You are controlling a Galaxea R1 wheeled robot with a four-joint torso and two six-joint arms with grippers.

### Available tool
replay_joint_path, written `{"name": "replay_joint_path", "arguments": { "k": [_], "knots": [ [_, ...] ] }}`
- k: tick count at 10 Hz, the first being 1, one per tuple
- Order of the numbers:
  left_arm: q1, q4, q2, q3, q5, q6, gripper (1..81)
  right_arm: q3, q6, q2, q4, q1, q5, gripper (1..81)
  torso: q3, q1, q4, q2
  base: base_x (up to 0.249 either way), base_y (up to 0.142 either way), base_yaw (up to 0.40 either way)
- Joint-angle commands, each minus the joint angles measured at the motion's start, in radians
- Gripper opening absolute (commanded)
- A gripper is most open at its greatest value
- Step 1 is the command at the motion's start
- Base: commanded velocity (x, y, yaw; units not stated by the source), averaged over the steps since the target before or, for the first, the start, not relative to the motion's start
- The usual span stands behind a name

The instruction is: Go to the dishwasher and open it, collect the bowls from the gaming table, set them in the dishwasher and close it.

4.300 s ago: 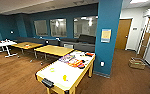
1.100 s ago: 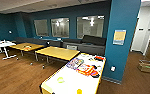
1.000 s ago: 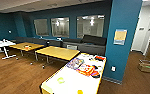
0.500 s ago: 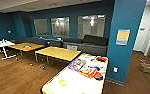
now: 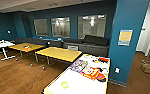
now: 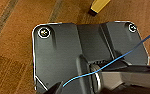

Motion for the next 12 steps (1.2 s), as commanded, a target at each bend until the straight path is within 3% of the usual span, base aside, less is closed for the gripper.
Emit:
{"name": "replay_joint_path", "arguments": {
  "k": [1, 12],
  "knots": [
    [-0.055, -0.001, -0.004, -0.002, 0.040, 0.004, 81.1, -0.001, 0.000, 0.000, 0.003, 0.057, -0.054, 81.1, 0.000, 0.000, 0.000, 0.000, 0.000, 0.089, 0.000],
    [-0.055, 0.004, -0.004, -0.002, 0.040, 0.004, 81.1, 0.001, 0.000, 0.000, 0.002, 0.059, -0.054, 81.1, 0.000, 0.000, 0.000, 0.000, 0.015, 0.097, 0.000]
  ]
}}
